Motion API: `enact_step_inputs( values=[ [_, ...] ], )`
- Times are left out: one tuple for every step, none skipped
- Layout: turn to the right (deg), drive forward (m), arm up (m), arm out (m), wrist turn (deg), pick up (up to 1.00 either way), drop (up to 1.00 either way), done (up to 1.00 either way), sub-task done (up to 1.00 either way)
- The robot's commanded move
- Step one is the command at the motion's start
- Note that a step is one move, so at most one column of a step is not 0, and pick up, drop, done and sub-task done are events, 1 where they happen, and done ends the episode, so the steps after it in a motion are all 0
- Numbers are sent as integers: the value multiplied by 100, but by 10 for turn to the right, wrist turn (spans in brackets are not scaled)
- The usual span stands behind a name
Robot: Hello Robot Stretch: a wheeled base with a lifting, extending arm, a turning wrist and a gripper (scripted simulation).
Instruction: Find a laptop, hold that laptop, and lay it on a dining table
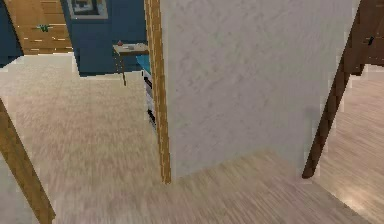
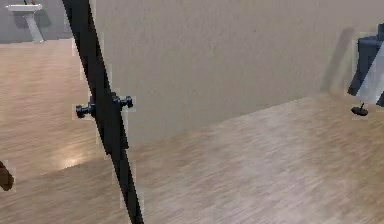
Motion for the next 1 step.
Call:
enact_step_inputs(
  values=[
    [0,30,0,0,0,0,0,0,0]
  ],
)
